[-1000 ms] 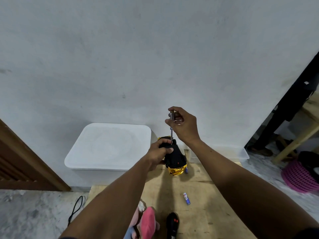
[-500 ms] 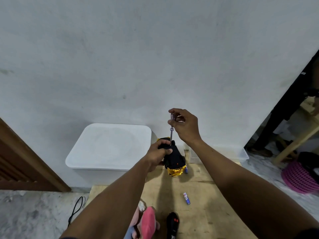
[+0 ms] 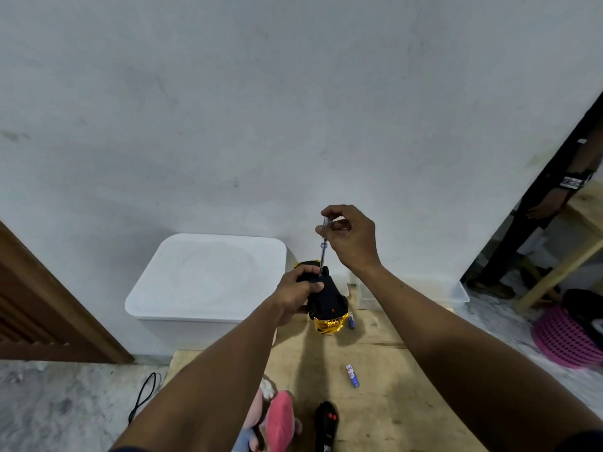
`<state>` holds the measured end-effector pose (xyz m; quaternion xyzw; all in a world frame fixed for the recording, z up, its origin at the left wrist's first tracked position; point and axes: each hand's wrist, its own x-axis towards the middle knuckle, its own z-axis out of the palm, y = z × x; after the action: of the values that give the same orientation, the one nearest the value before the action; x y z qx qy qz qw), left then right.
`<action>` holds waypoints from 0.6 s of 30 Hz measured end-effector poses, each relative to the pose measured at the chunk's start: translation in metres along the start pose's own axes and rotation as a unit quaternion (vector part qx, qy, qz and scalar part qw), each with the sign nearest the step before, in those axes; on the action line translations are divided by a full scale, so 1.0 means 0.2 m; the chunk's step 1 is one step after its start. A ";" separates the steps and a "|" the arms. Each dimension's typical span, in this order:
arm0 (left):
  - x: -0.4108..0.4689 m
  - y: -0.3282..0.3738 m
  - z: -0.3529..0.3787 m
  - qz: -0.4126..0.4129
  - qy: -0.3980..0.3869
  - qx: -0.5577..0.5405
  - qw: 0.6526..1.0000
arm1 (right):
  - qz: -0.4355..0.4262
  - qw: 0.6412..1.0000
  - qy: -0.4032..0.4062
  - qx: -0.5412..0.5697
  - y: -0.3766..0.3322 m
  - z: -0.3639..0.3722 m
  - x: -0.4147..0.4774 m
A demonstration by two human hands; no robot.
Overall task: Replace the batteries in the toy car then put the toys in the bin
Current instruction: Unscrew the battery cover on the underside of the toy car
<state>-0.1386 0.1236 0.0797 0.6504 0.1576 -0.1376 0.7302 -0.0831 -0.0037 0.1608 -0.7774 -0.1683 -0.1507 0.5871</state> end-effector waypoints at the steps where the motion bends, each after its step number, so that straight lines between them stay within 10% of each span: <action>1: 0.00 0.00 0.00 -0.001 0.000 0.000 1.000 | -0.001 1.000 -0.001 -0.003 0.00 0.00 0.00; 18: 0.00 0.02 0.01 0.005 0.003 0.009 1.000 | -0.002 1.000 0.013 -0.007 0.01 0.01 -0.01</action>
<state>-0.1376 0.1220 0.0835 0.6578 0.1560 -0.1334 0.7247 -0.0841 -0.0014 0.1579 -0.7793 -0.1615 -0.1634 0.5830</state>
